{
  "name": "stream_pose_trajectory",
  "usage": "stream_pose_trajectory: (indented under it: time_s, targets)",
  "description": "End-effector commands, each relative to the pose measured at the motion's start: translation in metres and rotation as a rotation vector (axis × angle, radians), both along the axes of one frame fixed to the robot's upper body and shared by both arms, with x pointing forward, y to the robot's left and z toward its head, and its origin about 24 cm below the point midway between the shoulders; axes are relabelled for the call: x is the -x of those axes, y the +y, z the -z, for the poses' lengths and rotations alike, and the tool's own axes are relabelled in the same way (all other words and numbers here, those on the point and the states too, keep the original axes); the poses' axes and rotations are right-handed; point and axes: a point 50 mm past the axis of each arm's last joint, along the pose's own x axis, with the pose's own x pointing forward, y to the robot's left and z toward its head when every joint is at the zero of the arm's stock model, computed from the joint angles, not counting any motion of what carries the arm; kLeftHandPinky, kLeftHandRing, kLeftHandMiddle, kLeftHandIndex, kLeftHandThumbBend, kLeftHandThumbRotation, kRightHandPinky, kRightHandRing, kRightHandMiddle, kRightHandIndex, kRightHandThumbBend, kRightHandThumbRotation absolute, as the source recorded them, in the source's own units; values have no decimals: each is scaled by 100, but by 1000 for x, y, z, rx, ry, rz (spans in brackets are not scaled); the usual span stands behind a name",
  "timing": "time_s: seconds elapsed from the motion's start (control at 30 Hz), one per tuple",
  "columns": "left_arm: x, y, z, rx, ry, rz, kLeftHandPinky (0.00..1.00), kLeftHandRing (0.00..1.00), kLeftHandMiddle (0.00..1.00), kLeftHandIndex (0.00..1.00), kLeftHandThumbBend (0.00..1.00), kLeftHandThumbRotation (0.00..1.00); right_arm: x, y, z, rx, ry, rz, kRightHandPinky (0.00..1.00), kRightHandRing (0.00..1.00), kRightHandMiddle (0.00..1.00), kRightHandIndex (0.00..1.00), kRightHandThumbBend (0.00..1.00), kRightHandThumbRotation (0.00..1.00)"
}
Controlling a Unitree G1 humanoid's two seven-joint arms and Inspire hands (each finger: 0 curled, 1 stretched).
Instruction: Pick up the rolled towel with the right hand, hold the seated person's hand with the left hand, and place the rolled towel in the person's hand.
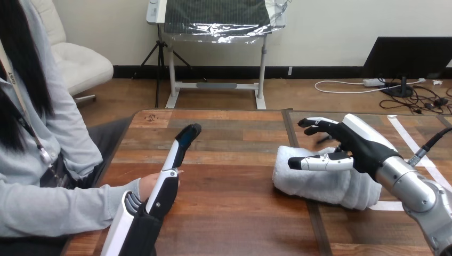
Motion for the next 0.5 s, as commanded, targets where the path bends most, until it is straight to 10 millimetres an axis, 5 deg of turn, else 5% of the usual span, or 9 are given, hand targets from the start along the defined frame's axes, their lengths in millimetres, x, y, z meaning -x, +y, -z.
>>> stream_pose_trajectory:
  time_s: [0.0, 0.47]
  targets:
    - [-5, 0, -10, 13, -61, -2, 94, 100, 100, 100, 100, 76, -5, 0, -14, -8, -34, -24, 68, 82, 86, 89, 100, 62]
    - [-11, -1, -10, 8, -69, 8, 89, 100, 100, 100, 100, 75, -2, -3, -36, -18, -51, -70, 65, 81, 86, 90, 100, 63]
